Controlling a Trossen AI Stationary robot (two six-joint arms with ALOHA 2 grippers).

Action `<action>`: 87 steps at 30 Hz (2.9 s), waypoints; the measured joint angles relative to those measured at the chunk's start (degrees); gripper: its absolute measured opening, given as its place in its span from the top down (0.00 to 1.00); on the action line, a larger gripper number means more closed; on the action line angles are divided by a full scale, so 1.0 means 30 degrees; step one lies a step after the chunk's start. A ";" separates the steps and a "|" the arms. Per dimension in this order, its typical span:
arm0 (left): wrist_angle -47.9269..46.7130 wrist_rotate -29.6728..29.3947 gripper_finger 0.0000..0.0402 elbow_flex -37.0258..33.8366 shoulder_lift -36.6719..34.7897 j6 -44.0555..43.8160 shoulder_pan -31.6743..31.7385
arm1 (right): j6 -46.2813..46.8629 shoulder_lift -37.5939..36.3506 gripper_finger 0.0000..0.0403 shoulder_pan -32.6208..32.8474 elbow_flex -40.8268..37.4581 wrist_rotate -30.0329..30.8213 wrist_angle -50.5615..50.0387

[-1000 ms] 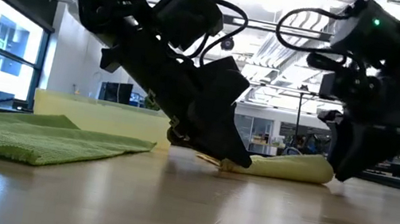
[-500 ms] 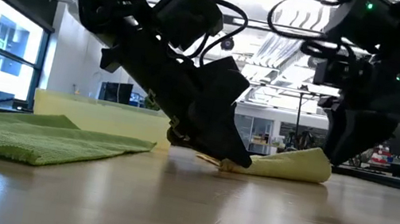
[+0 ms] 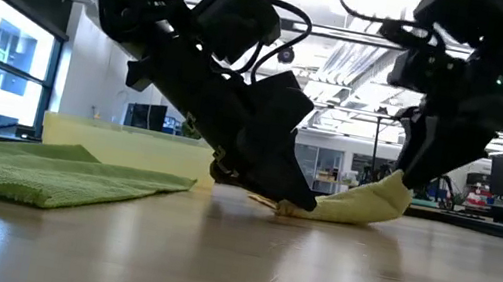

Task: Roll microfiber towels into tight, uniform cylinder then place into a basket
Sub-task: Roll the yellow microfiber towel

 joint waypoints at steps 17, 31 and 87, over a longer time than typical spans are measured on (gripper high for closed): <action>0.0000 0.0003 0.72 0.0000 0.0000 0.0003 0.0000 | 0.0346 -0.0007 0.62 0.0376 0.1029 0.0207 -0.4419; 0.0111 0.0003 0.72 -0.0015 0.0007 0.0003 0.0007 | -0.2347 -0.0007 0.54 0.0063 -0.0931 -0.1705 0.2333; 0.0138 -0.0034 0.72 -0.0007 0.0007 0.0003 0.0004 | -0.0445 0.0007 0.55 -0.0469 -0.4226 -0.0576 0.7070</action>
